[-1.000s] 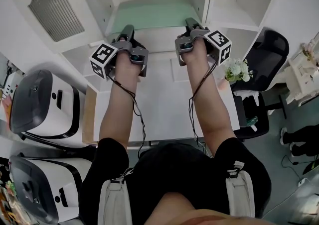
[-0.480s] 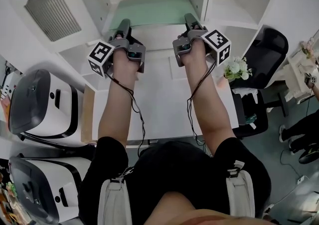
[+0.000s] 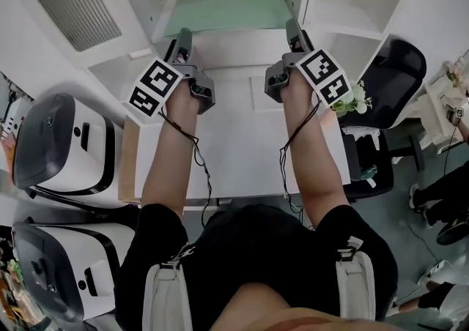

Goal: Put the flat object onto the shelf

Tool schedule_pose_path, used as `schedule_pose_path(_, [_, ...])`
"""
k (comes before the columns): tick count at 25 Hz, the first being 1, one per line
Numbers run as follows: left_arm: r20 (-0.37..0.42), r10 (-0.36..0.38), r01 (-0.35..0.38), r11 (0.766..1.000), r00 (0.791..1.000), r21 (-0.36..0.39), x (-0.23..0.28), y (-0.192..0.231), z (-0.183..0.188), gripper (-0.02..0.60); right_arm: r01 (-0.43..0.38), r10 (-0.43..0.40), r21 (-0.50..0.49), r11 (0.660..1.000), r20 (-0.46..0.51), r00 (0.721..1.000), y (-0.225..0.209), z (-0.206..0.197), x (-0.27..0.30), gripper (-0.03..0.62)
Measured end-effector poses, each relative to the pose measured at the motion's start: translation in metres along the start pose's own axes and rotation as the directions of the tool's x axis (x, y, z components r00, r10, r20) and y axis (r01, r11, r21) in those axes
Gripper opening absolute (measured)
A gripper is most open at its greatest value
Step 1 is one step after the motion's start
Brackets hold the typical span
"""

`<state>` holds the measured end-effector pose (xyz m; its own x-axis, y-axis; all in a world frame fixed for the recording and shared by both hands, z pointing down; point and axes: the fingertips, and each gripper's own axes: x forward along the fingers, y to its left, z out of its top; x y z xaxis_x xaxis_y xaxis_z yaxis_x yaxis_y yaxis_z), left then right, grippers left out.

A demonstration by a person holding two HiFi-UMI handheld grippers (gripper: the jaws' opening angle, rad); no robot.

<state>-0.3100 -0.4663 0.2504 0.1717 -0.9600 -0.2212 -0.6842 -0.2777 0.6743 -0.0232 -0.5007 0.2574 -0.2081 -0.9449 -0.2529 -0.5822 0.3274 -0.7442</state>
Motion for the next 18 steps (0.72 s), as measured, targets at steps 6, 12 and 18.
schedule_pose_path(6, [-0.026,0.058,-0.041,0.896,0.998,0.442,-0.020,-0.012,-0.013,0.202,-0.035,0.039,-0.534,0.845,-0.004,0.999,0.022,-0.008,-0.029,0.199])
schedule_pose_path(12, [-0.047,0.044,-0.003,0.760,0.998,0.650,-0.042,-0.030,-0.039,0.163,-0.081,0.072,-0.709,0.701,-0.043,0.996,0.024,-0.036,-0.056,0.130])
schedule_pose_path(18, [-0.131,0.029,0.067,0.737,0.991,0.673,-0.065,-0.025,-0.079,0.041,-0.082,0.085,-0.730,0.678,-0.033,0.996,0.018,-0.054,-0.083,0.002])
